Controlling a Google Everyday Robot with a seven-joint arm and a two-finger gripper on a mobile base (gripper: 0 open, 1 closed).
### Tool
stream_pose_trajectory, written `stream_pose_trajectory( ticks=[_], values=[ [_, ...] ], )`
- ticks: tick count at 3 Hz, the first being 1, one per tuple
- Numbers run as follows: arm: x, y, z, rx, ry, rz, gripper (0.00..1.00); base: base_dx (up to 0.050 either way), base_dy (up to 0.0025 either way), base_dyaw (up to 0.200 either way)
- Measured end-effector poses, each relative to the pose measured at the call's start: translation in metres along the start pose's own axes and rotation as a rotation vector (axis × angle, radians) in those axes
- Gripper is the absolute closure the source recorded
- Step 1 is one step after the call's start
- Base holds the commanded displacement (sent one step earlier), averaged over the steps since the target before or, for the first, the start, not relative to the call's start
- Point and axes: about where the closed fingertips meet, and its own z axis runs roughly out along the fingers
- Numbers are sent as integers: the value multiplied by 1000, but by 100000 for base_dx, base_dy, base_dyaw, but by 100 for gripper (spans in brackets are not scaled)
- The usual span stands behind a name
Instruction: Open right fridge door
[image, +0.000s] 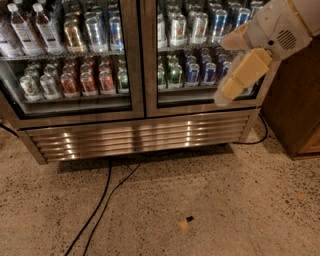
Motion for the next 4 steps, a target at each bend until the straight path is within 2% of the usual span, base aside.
stream_pose_trajectory(
  ticks=[1,2,3,4],
  values=[
    [-18,4,3,-45,-87,10,0,0,0,0],
    [-11,-1,10,-74,-197,18,0,0,0,0],
    [17,-9,39,-152,-456,133,0,0,0,0],
    [31,-19,59,-211,-779,224,0,0,0,0]
  ],
)
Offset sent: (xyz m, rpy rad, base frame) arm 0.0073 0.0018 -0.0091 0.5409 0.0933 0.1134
